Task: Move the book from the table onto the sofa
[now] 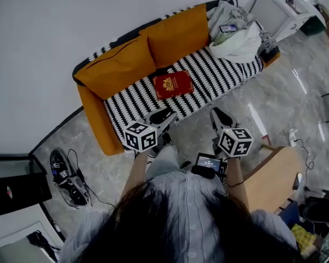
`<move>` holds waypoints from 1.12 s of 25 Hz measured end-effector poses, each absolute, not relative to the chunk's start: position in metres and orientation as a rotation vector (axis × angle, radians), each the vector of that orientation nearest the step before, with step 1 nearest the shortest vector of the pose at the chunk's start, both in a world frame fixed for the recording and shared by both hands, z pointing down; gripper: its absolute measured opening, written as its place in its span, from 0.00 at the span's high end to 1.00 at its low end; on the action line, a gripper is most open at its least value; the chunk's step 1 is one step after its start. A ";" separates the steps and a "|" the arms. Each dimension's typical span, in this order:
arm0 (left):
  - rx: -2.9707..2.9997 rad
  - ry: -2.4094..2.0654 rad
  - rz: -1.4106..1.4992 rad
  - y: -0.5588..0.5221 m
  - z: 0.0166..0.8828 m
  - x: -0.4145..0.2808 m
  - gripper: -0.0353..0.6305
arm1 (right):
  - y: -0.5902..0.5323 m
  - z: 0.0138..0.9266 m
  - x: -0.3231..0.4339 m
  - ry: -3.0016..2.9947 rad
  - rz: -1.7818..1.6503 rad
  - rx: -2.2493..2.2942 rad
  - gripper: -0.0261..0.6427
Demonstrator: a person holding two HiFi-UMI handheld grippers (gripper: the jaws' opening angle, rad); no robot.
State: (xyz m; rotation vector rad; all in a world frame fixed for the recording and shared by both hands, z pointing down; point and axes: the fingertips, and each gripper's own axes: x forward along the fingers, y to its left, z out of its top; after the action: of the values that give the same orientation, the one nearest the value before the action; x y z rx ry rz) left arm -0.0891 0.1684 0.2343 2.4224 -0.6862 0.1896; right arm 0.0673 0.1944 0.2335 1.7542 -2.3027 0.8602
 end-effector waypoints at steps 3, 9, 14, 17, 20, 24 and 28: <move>2.439 -0.682 0.209 0.197 0.232 -0.084 0.74 | 0.216 0.234 0.069 -2.314 0.878 1.747 0.88; 2.444 -0.686 0.230 0.245 0.237 -0.088 0.74 | 0.257 0.238 0.057 -2.334 0.875 1.711 0.88; 2.453 -0.685 0.238 0.279 0.240 -0.092 0.74 | 0.288 0.240 0.052 -2.334 0.854 1.706 0.88; 2.460 -0.680 0.242 0.297 0.240 -0.094 0.74 | 0.304 0.241 0.050 -2.329 0.849 1.706 0.89; 2.470 -0.676 0.243 0.310 0.239 -0.097 0.74 | 0.314 0.242 0.049 -2.325 0.846 1.706 0.89; 2.476 -0.676 0.246 0.318 0.239 -0.100 0.74 | 0.319 0.244 0.053 -2.313 0.848 1.721 0.89; 2.485 -0.678 0.246 0.324 0.238 -0.102 0.74 | 0.324 0.239 0.064 -2.308 0.843 1.766 0.89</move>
State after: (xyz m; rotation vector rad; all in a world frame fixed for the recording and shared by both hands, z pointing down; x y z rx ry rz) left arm -0.1017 0.3237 0.2378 2.4849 -0.6778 0.2463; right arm 0.0636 0.3244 0.2386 1.7655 -2.3077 0.8432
